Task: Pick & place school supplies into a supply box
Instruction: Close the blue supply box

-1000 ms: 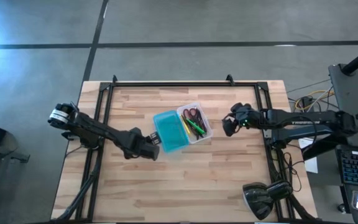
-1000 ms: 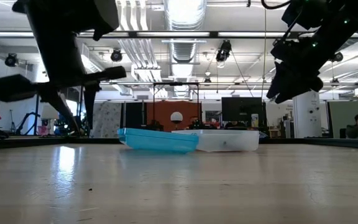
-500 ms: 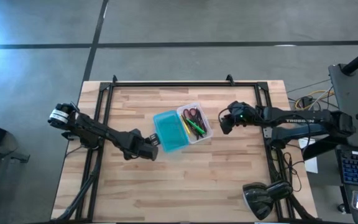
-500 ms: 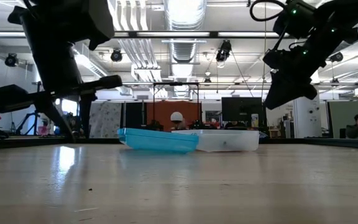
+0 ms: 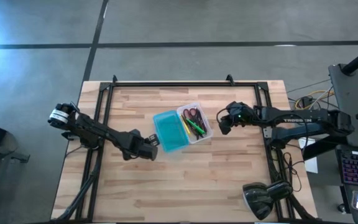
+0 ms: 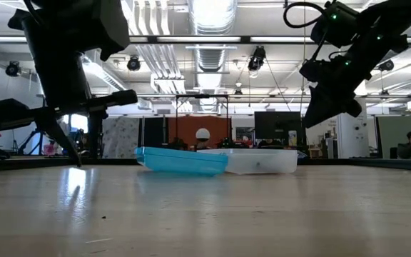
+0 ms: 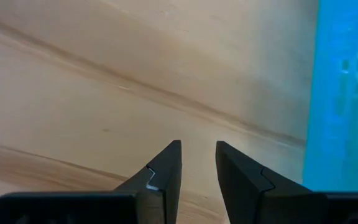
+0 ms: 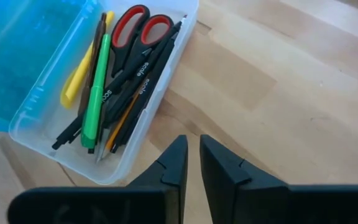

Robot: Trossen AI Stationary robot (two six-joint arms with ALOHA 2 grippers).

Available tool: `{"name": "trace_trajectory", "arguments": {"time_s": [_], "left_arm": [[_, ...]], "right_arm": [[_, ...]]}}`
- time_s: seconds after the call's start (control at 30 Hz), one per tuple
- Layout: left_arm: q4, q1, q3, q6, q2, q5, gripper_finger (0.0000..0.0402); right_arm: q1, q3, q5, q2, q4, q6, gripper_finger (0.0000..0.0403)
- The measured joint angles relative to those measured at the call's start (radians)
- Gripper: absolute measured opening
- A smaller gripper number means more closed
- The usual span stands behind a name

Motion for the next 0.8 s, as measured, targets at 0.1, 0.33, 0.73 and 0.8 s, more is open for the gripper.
{"name": "trace_trajectory", "arguments": {"time_s": [0.1,0.33,0.73,0.8], "left_arm": [[0.002,0.002,-0.008,-0.001,0.000,0.025,0.0083],[0.071,0.005,-0.064,-0.008,0.001,0.075,0.0083],[0.107,0.058,-0.100,0.041,0.003,0.107,0.0083],[0.129,0.079,-0.108,0.066,0.006,0.116,0.0083]], "right_arm": [[0.000,0.000,0.000,0.006,0.005,-0.002,0.0036],[-0.051,0.000,-0.116,0.080,0.034,-0.005,0.0036],[-0.105,0.029,-0.179,0.186,0.136,-0.063,0.0026],[-0.117,0.039,-0.208,0.214,0.138,-0.073,0.0026]]}}
